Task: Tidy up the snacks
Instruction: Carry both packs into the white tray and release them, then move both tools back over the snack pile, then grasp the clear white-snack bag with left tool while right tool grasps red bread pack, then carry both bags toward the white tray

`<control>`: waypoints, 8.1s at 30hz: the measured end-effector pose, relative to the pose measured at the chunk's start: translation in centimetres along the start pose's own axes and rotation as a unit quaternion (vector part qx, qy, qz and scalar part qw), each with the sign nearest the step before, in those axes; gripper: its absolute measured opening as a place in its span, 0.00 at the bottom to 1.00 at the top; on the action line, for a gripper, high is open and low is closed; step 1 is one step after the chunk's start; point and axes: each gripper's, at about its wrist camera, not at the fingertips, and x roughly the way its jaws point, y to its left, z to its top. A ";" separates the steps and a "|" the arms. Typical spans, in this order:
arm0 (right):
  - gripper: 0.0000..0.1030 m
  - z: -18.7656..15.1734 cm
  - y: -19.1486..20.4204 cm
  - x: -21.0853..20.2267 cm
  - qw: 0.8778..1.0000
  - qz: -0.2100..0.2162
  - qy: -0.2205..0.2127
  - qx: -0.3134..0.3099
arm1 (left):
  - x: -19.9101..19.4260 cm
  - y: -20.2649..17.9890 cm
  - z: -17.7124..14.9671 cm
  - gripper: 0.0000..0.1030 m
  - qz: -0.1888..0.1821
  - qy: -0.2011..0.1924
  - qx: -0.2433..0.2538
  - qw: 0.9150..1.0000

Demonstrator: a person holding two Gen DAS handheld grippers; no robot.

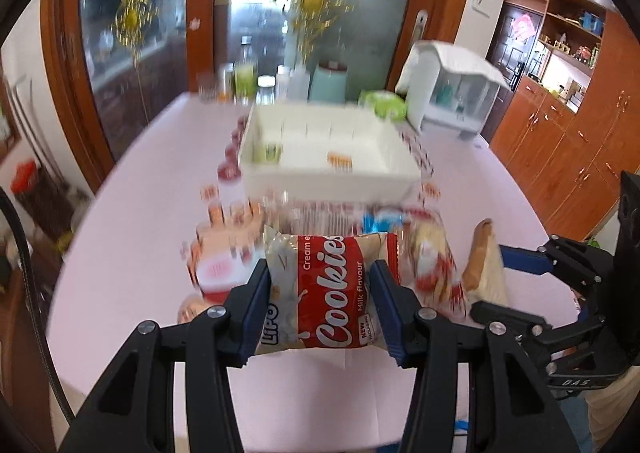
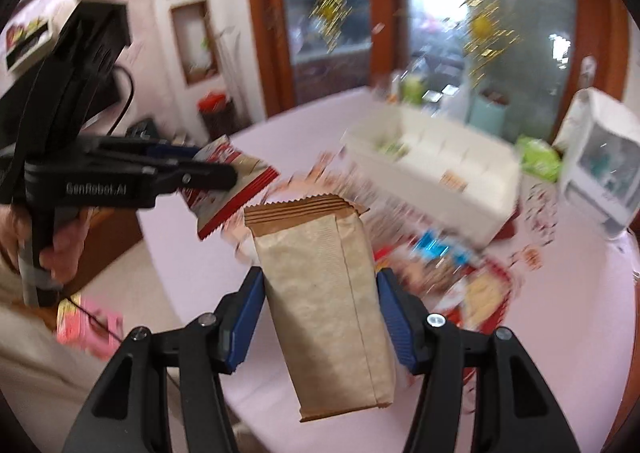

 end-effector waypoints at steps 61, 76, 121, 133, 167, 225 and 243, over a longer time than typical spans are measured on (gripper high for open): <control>0.47 14.1 -22.2 23.5 0.927 -0.122 0.133 0.328 | 27.4 2.4 20.9 0.82 0.024 0.075 0.021 0.997; 0.47 12.9 -18.8 18.5 0.932 -0.103 0.113 0.328 | 21.1 1.5 18.6 0.82 0.031 0.083 0.043 0.995; 0.54 -7.2 -13.2 8.6 0.891 -0.121 0.170 0.402 | 17.9 7.3 -4.9 0.85 0.000 0.201 -0.024 0.979; 0.57 -7.6 -13.5 12.6 0.875 -0.117 0.196 0.427 | 21.1 9.0 -6.3 0.85 -0.031 0.255 -0.027 0.966; 0.46 -9.7 -8.2 10.7 0.898 -0.183 0.145 0.373 | 19.7 -1.5 -2.3 0.13 -0.007 0.243 0.083 0.966; 0.45 -2.0 -12.3 4.5 0.917 -0.161 0.012 0.363 | 6.9 -1.9 12.4 0.06 -0.041 0.014 0.034 0.998; 0.45 12.1 -17.6 8.1 0.922 -0.179 -0.058 0.340 | 10.2 -0.5 23.7 0.06 -0.007 -0.072 0.043 0.996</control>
